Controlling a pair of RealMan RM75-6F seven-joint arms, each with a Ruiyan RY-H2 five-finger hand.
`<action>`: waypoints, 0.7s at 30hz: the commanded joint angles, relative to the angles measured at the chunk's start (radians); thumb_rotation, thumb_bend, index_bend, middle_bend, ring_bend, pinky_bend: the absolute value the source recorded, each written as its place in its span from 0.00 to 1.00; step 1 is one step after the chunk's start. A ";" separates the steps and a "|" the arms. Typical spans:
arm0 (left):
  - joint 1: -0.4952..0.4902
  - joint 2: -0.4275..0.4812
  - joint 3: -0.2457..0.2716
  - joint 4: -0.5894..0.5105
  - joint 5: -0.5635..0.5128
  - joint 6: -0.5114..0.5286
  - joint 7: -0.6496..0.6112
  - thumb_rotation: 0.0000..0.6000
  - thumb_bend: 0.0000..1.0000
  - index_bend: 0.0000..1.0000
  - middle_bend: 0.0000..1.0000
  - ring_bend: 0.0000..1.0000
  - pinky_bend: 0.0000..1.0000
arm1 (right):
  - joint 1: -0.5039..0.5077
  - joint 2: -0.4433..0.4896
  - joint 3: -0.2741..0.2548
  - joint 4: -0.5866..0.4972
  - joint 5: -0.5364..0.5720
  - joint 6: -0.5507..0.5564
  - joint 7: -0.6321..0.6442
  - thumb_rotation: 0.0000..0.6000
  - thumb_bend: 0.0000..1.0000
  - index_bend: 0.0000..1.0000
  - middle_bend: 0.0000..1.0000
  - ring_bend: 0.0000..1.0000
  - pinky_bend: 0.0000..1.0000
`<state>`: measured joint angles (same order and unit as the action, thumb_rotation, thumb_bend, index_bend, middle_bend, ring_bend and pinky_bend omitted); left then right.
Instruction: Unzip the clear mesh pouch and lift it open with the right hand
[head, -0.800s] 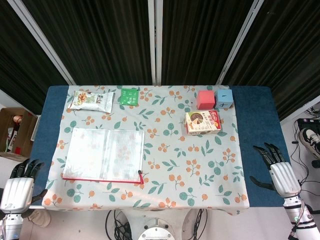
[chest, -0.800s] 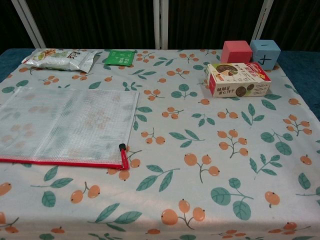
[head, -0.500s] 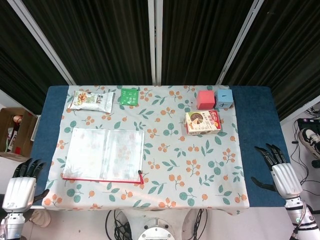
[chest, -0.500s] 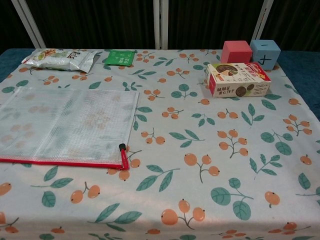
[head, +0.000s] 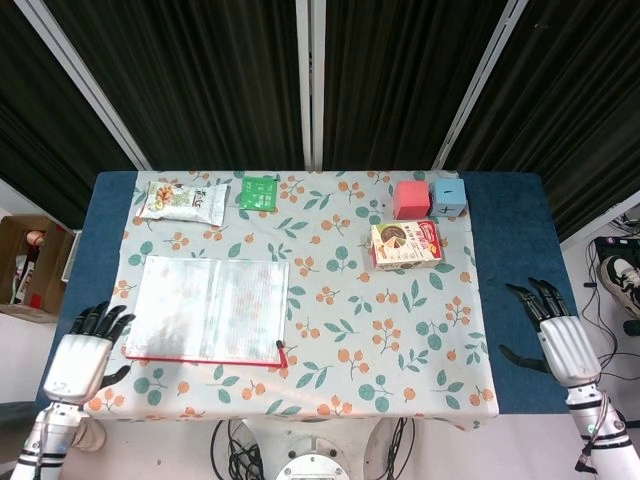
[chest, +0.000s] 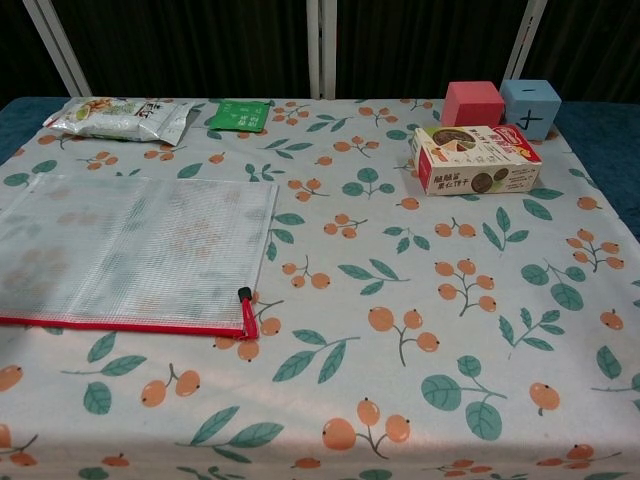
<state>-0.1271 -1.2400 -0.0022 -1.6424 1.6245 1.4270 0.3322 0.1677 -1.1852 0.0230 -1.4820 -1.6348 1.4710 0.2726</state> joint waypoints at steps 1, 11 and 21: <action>-0.072 -0.004 -0.012 -0.045 0.037 -0.080 0.008 1.00 0.05 0.25 0.17 0.10 0.17 | 0.009 0.012 0.008 -0.018 -0.004 -0.001 -0.014 1.00 0.09 0.12 0.17 0.00 0.00; -0.318 -0.100 -0.073 -0.127 -0.004 -0.415 0.071 1.00 0.20 0.29 0.16 0.10 0.17 | 0.026 0.038 0.012 -0.059 -0.020 -0.004 -0.037 1.00 0.09 0.12 0.17 0.00 0.00; -0.479 -0.268 -0.122 -0.034 -0.141 -0.595 0.172 1.00 0.23 0.36 0.16 0.10 0.17 | 0.012 0.041 0.003 -0.040 -0.014 0.011 -0.015 1.00 0.09 0.12 0.17 0.00 0.00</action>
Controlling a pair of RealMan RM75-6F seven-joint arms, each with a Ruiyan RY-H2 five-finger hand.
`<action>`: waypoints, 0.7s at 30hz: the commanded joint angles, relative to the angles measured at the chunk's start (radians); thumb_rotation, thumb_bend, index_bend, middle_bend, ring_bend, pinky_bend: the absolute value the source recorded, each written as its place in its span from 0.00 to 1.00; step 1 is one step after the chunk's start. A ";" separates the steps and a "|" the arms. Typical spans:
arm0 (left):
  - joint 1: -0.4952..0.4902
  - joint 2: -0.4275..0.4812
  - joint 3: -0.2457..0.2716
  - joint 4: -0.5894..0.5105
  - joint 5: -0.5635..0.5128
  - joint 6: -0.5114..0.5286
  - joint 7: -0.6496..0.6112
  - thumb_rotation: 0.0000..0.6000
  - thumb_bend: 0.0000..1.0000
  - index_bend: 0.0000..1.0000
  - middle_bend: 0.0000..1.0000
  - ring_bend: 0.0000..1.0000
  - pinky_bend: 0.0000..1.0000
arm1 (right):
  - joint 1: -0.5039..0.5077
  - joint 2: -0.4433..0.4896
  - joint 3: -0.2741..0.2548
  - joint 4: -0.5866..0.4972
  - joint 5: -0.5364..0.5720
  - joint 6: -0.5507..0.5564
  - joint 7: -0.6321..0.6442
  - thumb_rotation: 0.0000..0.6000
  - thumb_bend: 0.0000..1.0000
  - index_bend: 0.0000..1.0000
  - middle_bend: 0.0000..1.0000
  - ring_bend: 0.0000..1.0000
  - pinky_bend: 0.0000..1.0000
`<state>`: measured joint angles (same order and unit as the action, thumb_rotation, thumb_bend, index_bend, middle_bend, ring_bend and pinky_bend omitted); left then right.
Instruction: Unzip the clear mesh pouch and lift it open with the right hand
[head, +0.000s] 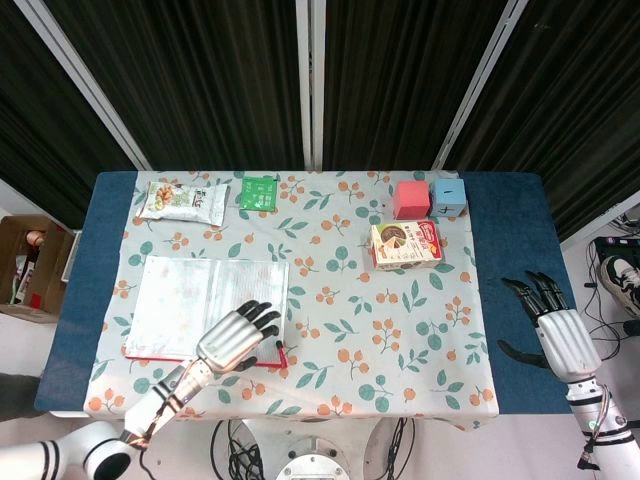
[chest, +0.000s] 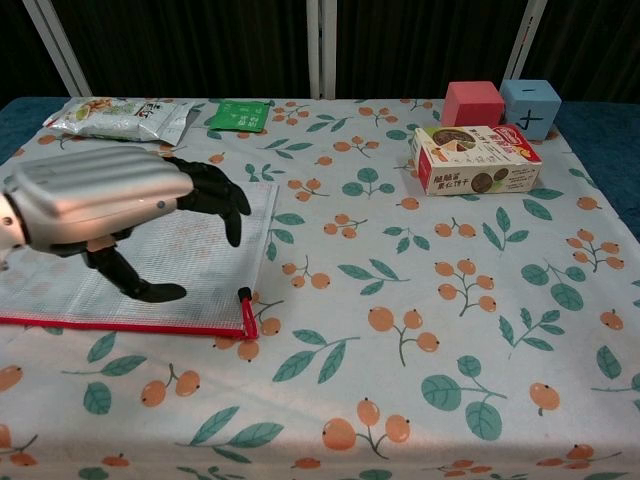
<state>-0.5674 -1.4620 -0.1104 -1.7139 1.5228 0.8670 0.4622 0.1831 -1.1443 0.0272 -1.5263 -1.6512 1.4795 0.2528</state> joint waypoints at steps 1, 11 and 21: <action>-0.047 -0.058 -0.013 0.047 -0.049 -0.041 0.051 1.00 0.23 0.36 0.16 0.10 0.17 | -0.004 0.000 -0.002 0.006 0.003 0.004 0.007 1.00 0.09 0.12 0.17 0.00 0.00; -0.087 -0.128 0.010 0.109 -0.169 -0.046 0.203 1.00 0.23 0.40 0.16 0.10 0.17 | -0.018 -0.005 -0.011 0.030 0.003 0.020 0.033 1.00 0.09 0.12 0.17 0.00 0.00; -0.125 -0.174 0.027 0.127 -0.213 -0.042 0.209 1.00 0.24 0.41 0.16 0.10 0.17 | -0.030 -0.008 -0.018 0.044 -0.001 0.035 0.047 1.00 0.09 0.12 0.17 0.00 0.00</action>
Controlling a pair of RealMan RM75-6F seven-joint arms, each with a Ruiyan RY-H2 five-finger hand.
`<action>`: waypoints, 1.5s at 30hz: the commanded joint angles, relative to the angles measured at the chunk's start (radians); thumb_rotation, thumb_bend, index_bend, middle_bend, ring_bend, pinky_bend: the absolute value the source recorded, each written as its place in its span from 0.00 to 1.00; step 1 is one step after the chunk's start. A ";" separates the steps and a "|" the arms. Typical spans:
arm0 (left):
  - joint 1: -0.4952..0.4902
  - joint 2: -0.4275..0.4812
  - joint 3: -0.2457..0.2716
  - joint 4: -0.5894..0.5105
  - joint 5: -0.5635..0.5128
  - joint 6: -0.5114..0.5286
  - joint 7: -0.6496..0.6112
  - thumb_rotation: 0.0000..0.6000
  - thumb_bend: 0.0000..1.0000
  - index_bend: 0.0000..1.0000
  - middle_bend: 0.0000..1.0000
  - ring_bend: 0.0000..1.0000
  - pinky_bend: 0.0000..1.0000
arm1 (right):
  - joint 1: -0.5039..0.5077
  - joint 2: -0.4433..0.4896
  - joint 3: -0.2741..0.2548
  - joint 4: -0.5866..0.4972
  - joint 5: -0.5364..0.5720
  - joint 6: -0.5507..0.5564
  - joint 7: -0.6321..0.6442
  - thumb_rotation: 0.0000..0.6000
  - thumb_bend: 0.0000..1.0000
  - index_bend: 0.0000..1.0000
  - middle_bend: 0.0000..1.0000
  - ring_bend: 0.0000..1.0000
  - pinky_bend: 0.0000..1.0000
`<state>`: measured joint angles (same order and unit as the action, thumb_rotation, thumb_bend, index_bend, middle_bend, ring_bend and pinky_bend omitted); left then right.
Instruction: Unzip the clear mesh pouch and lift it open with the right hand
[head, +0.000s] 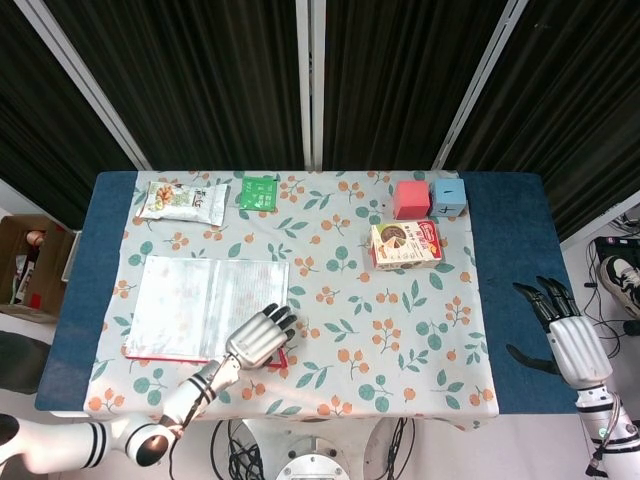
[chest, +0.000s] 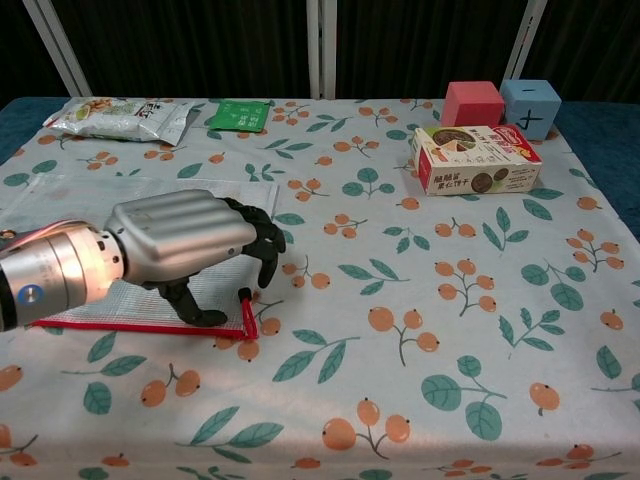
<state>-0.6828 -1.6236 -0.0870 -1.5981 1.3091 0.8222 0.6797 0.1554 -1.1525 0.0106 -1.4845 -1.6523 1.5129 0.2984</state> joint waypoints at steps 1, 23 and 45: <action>-0.013 -0.017 0.006 0.015 0.000 0.003 -0.011 1.00 0.25 0.41 0.16 0.10 0.17 | -0.003 0.001 -0.002 0.003 0.000 0.002 0.001 1.00 0.09 0.12 0.17 0.00 0.00; -0.048 -0.048 0.056 0.038 -0.024 0.047 0.018 1.00 0.26 0.53 0.16 0.10 0.17 | -0.014 -0.001 -0.005 0.012 0.001 0.011 0.011 1.00 0.09 0.12 0.17 0.00 0.00; -0.040 -0.042 0.090 0.028 0.028 0.124 -0.017 1.00 0.42 0.62 0.19 0.10 0.17 | -0.019 0.000 -0.005 0.014 -0.004 0.019 0.016 1.00 0.09 0.12 0.17 0.00 0.00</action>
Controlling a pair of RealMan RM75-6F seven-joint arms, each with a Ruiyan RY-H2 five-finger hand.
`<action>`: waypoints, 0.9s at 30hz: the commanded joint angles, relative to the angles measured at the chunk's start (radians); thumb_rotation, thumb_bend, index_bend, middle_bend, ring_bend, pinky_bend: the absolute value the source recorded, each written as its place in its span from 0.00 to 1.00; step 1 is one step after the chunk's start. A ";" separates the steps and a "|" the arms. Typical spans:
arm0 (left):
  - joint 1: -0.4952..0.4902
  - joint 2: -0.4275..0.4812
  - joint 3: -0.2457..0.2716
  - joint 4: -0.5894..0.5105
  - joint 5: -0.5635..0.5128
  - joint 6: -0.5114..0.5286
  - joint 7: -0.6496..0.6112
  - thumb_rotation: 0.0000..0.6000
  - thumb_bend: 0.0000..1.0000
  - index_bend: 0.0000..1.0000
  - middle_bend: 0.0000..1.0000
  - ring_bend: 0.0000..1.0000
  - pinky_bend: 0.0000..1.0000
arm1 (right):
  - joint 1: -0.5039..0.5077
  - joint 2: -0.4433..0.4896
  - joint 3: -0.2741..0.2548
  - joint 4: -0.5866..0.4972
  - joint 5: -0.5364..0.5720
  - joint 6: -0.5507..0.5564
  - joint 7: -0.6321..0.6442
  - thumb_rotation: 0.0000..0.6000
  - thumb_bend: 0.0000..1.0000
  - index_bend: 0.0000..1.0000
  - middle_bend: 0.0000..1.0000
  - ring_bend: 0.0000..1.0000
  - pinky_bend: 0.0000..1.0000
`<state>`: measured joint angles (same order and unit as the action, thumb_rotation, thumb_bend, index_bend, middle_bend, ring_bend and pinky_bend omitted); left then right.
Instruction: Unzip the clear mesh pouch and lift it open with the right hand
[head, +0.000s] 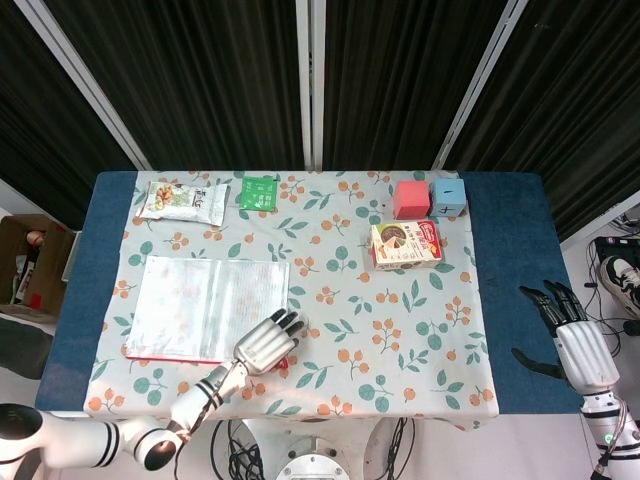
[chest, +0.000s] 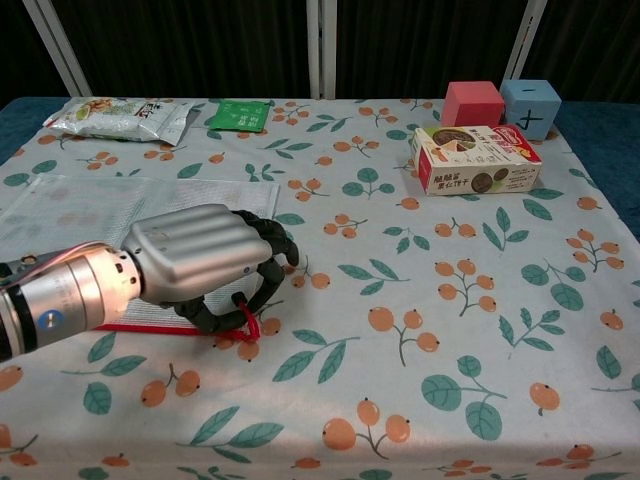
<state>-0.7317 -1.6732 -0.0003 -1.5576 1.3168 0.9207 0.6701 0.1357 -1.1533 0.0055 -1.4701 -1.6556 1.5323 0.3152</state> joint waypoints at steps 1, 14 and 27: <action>0.013 0.012 0.005 -0.018 0.031 0.040 -0.010 1.00 0.42 0.62 0.19 0.10 0.17 | 0.002 0.001 0.000 -0.001 -0.001 -0.002 -0.001 1.00 0.09 0.12 0.17 0.00 0.00; 0.142 0.077 0.047 -0.117 0.170 0.296 0.001 1.00 0.41 0.63 0.23 0.14 0.17 | 0.072 0.037 0.010 -0.077 -0.065 -0.059 -0.085 1.00 0.09 0.12 0.17 0.00 0.00; 0.289 0.081 0.048 -0.176 0.257 0.524 0.121 1.00 0.41 0.66 0.43 0.31 0.25 | 0.288 0.111 0.080 -0.318 -0.090 -0.317 -0.245 1.00 0.09 0.12 0.17 0.00 0.00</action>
<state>-0.4608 -1.5929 0.0526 -1.7192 1.5594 1.4225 0.7731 0.3770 -1.0579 0.0641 -1.7398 -1.7508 1.2708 0.1056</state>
